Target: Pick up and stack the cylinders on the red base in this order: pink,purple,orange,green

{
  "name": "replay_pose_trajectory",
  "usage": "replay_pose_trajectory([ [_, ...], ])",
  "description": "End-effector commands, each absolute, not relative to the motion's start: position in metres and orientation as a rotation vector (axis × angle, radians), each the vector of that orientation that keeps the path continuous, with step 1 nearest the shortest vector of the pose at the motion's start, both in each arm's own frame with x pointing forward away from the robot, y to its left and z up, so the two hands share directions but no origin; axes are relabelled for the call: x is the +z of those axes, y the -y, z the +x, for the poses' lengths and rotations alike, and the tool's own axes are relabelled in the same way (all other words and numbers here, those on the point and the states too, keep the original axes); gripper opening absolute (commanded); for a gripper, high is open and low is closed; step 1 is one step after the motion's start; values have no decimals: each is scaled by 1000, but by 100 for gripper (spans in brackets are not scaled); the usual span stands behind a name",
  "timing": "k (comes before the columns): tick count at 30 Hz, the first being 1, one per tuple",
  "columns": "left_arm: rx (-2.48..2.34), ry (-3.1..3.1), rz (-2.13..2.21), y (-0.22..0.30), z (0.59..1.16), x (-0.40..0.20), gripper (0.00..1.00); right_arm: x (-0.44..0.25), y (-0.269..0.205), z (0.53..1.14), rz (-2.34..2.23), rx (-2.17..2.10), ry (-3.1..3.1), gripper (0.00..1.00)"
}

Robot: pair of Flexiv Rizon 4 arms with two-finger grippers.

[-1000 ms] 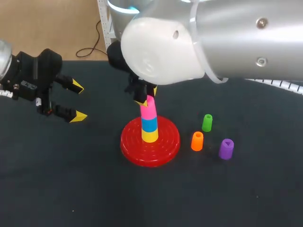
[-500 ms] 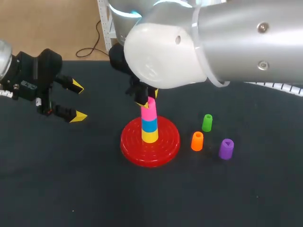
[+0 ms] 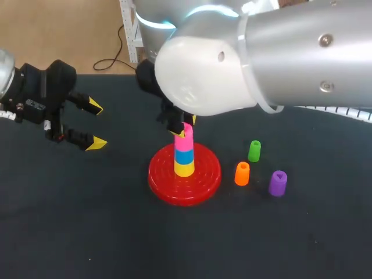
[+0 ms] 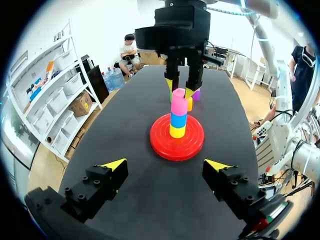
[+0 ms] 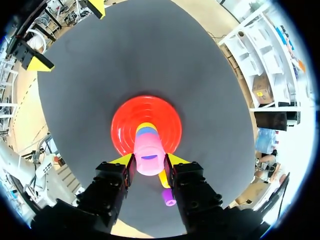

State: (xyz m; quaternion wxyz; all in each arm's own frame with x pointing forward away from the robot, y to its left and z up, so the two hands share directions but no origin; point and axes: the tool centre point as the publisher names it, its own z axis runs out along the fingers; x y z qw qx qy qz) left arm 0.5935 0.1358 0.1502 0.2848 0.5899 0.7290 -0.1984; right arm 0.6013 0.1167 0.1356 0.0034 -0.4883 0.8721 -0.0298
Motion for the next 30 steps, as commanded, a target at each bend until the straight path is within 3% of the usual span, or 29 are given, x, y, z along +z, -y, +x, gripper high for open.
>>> replay_pose_trajectory([
  [1,-533,-1949,1580,-136,595,150,100,127,-118,601,-1524,-72,-2686,47],
  [2,-533,-1949,1580,-136,595,150,100,133,-117,601,-1515,-58,-2667,93],
  [3,-533,-1949,1580,-136,595,150,100,139,-115,602,-1506,-37,-2652,100],
  [14,-533,-1949,1580,-136,595,150,100,171,-63,599,-1452,-2,-2586,100],
  [30,-533,-1949,1580,-136,595,150,100,94,42,551,-1387,44,-2690,100],
])
